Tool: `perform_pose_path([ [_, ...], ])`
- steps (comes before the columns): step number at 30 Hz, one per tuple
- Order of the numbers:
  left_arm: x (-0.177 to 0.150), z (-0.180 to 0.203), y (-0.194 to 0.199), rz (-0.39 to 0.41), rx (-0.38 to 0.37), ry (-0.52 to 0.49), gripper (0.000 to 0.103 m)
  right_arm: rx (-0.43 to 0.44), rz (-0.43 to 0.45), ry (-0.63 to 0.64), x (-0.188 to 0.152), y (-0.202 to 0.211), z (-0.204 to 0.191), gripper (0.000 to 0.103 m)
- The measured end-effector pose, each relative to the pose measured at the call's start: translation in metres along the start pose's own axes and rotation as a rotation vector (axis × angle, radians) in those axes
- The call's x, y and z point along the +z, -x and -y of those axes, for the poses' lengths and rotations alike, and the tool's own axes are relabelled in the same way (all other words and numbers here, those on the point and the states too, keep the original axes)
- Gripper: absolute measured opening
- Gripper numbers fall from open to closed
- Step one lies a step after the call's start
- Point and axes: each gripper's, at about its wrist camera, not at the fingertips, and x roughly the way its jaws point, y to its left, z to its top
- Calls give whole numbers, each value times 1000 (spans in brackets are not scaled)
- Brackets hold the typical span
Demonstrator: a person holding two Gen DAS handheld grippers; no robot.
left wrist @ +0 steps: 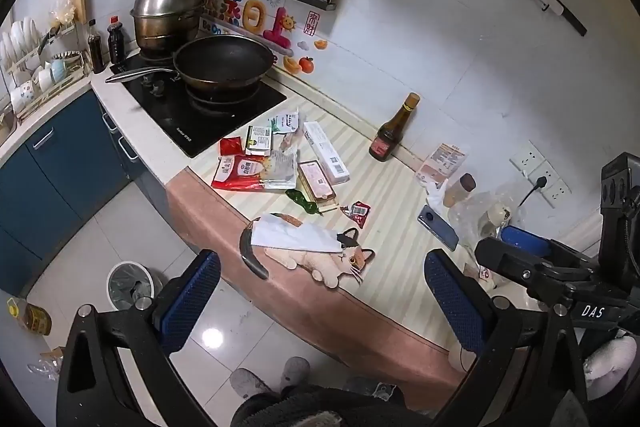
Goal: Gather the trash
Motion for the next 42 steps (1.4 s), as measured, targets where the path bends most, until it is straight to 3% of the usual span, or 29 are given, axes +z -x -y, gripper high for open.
perform_pose_path([
  [17,2,7,8,17,-12,-6,103,49,-1,1,-6,10,-2,103],
  [42,-5,15,15,16,-27,-4,103,52,0,6,-6,13,-2,103],
])
